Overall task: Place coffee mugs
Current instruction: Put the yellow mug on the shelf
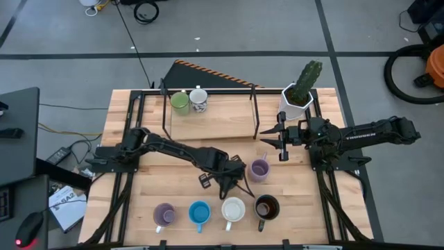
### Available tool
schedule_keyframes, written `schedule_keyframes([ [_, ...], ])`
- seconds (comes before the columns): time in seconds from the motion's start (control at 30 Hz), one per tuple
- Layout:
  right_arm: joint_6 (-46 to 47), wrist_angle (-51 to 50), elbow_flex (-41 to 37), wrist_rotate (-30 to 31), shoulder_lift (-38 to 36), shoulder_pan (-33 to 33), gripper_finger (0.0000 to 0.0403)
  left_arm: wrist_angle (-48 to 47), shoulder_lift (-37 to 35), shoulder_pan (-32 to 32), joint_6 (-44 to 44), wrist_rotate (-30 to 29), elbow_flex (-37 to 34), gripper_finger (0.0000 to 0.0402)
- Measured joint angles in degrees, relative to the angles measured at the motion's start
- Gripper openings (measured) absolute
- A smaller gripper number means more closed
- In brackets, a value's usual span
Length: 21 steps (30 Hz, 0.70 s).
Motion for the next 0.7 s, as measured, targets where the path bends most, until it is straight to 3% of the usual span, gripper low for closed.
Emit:
schedule_keyframes([
  [0.33, -0.20, -0.07, 0.00, 0.00, 0.02, 0.00, 0.0114, -7.85, -3.61, 3.97, 11.08, -9.82, 0.12, 0.0022],
  [0.7, -0.44, -0.08, 0.00, 0.00, 0.04, 0.00, 0.0114, -8.54, -8.00, 13.90, 9.26, -5.89, 0.20, 0.0022],
])
